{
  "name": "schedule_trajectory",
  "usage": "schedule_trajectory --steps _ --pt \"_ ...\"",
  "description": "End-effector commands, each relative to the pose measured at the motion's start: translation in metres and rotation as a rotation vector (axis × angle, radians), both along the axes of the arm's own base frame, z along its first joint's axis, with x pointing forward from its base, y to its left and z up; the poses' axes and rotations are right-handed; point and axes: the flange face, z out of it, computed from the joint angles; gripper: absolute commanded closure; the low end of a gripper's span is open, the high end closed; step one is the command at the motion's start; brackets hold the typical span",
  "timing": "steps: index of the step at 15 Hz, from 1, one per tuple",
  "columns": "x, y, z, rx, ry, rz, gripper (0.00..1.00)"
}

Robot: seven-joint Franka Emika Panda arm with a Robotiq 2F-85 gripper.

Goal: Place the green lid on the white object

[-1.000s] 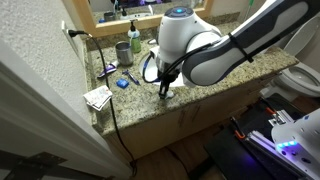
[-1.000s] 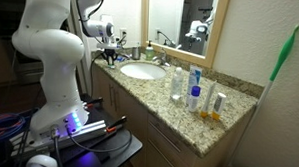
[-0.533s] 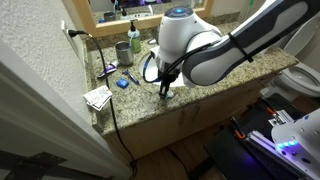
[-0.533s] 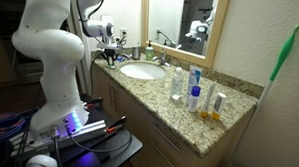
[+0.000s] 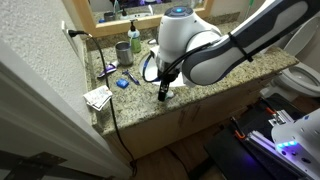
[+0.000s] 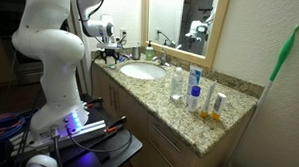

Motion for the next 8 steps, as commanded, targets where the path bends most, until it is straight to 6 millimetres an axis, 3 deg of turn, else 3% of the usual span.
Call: schedule_trajectory --steps 1,7,8 --pt "-0.003 -0.008 0.012 0.005 -0.018 -0.029 0.00" --pt "-0.015 -0.036 0.055 0.128 -0.062 -0.138 0.00" --pt "-0.003 -0.017 0.046 0.097 -0.046 -0.111 0.00"
